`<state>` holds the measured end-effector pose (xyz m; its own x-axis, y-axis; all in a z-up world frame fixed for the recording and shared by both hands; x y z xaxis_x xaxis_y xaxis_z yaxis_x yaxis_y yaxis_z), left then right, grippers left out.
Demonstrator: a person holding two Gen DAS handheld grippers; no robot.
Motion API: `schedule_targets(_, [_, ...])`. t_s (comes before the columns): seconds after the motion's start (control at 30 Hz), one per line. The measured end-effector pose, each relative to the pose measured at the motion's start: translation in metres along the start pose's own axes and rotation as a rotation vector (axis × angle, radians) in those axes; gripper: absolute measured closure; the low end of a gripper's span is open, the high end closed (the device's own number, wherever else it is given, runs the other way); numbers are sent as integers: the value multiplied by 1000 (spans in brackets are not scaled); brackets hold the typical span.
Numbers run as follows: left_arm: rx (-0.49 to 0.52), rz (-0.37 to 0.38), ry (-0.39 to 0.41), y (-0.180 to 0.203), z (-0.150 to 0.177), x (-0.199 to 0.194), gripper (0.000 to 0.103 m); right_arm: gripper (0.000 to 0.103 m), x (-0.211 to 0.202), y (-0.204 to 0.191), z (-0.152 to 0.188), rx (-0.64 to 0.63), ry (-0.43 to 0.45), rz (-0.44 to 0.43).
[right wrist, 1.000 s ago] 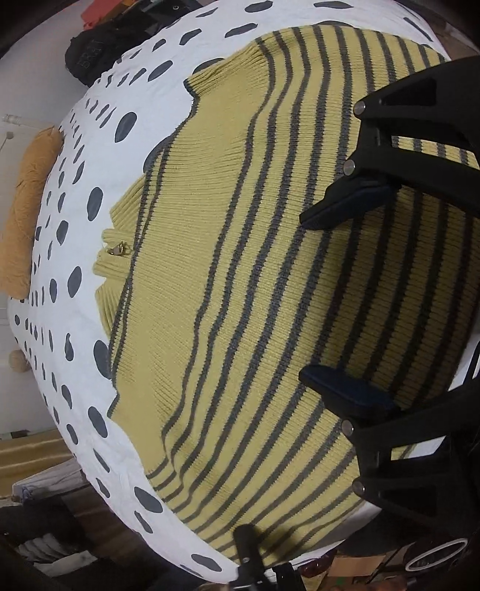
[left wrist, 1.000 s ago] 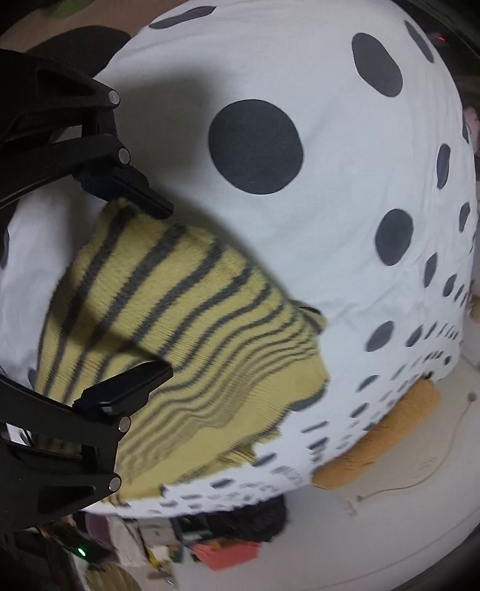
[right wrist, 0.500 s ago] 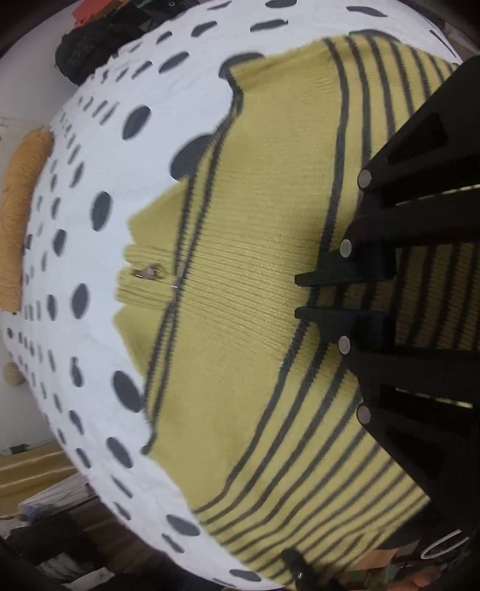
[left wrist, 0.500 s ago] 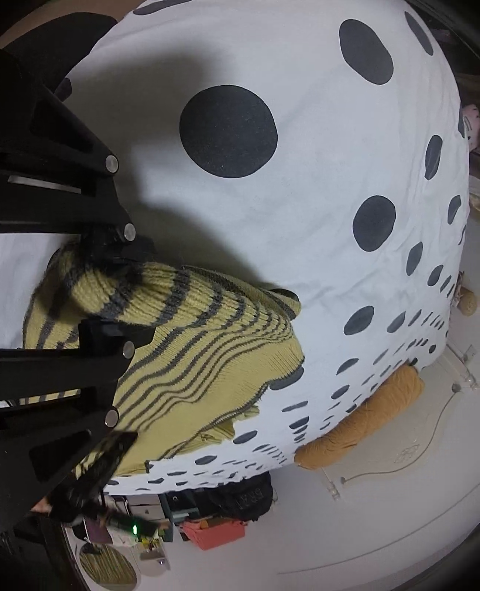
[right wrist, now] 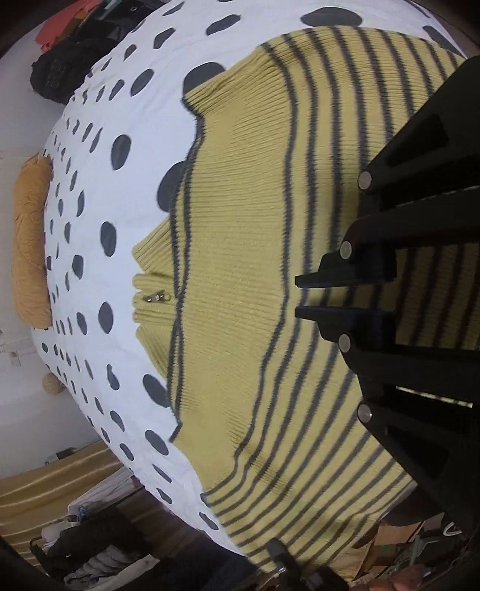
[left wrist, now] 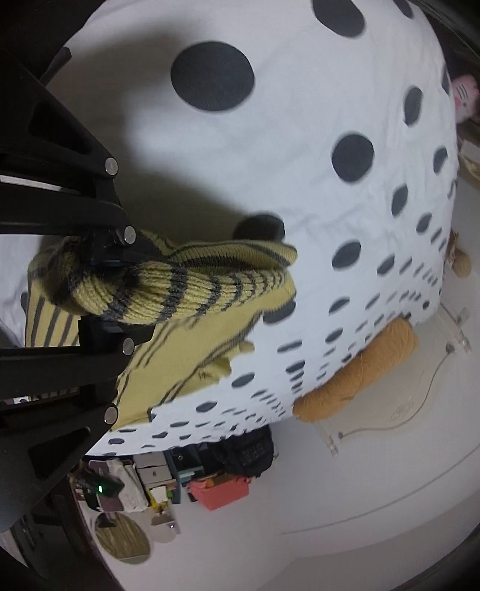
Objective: Fold large clothes
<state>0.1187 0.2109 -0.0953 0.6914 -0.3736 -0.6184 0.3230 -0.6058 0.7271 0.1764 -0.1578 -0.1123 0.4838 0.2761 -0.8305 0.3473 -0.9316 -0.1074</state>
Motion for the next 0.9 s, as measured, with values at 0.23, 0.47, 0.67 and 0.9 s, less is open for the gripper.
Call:
schedule_targets(0.23, [93, -101, 32, 18, 11, 4, 88, 89, -3, -15, -26, 51, -16, -184])
schedule_targets(0.47, [-35, -219, 30, -45, 4, 9, 52, 36, 6, -69, -73, -38, -46, -185])
schedule_targets(0.67, [-150, -185, -32, -79, 15, 20, 33, 36, 27, -126, -89, -106, -163, -187])
schedule_targets(0.9, [-159, -163, -61, -87, 16, 19, 31, 36, 88, -207, -117, -197, -370, -88])
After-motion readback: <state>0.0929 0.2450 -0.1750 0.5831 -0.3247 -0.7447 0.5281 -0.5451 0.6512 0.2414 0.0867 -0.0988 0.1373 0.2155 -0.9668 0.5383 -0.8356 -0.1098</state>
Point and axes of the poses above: each gripper's, at about its wrist camera, not at the fingertips, and x roughly the way its jaws point, y to its right, z to its underside, the point moved 8 cm from there along x, roughly the way its jaws point, and after that the axes turned 8 degrees about -x, right-handed, at the moved point
